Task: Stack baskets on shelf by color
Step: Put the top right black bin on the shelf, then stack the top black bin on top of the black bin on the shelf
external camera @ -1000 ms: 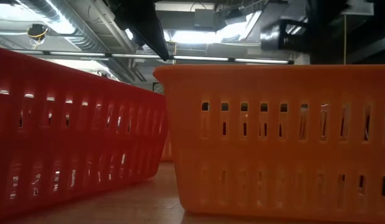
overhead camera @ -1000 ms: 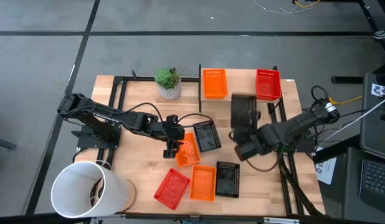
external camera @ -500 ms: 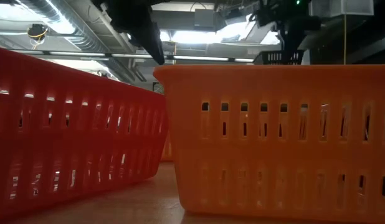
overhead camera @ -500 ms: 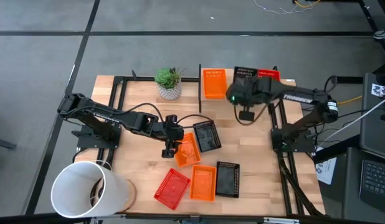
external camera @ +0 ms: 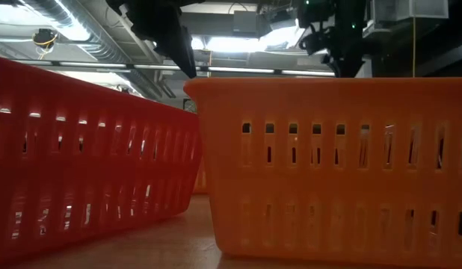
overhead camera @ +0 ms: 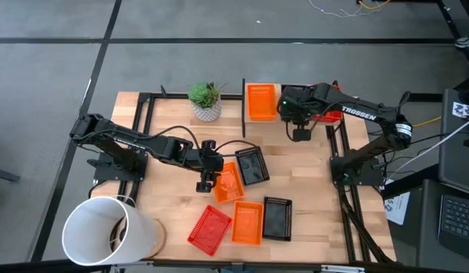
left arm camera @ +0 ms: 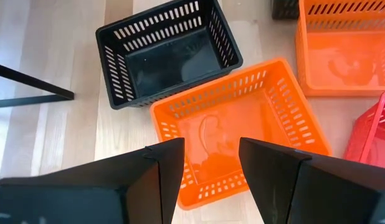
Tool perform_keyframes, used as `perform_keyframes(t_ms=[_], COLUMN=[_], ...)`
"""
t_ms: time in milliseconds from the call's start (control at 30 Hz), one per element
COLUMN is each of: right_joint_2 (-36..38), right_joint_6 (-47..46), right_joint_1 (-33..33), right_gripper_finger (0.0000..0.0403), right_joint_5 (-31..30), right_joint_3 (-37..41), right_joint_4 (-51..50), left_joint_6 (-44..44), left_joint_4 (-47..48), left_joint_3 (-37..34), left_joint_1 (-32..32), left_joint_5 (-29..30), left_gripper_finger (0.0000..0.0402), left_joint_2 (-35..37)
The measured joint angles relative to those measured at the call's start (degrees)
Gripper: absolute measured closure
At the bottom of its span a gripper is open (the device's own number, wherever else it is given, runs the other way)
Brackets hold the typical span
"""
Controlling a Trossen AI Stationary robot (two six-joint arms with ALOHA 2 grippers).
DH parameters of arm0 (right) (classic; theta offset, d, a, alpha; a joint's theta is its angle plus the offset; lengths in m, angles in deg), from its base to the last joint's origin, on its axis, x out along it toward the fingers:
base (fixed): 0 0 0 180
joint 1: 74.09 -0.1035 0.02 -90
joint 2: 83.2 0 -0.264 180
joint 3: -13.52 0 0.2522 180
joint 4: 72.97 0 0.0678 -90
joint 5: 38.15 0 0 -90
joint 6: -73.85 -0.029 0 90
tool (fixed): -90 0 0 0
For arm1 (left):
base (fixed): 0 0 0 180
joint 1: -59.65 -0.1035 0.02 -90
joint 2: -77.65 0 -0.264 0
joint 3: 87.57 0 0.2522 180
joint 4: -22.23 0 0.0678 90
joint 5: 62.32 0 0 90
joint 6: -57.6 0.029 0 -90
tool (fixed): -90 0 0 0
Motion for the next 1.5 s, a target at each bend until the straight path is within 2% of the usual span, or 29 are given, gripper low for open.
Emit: perform_keyframes(t_ms=[267,400,700,867,1300,1500], right_joint_2=[0.0,0.0,0.0,0.0,0.0,-0.03], right_joint_6=[0.52,0.54,-0.88,-2.58,-3.34,-3.4], right_joint_1=[0.63,0.67,0.74,0.5,0.44,0.41], right_gripper_finger=[0.0389,0.0367,0.0305,0.0281,0.027,0.027], right_joint_5=[-0.15,-3.44,-3.06,-0.3,-1.59,-4.81], right_joint_3=[1.98,1.9,1.89,1.89,1.86,0.29], right_joint_4=[4.77,4.69,3.99,1.79,1.53,1.14], left_joint_6=[-0.02,-0.04,-0.04,-0.07,-0.09,-0.04], left_joint_4=[-0.02,-0.02,-0.02,-0.02,-0.02,-0.02], left_joint_3=[0.0,0.0,0.0,0.0,0.0,0.0], left_joint_1=[0.0,0.0,0.0,0.0,0.0,0.0], left_joint_5=[0.02,0.02,0.02,0.02,0.02,0.02], left_gripper_finger=[0.0255,0.0255,0.0255,0.0255,0.0255,0.0255], left_joint_2=[0.0,0.0,0.0,0.0,0.0,0.0])
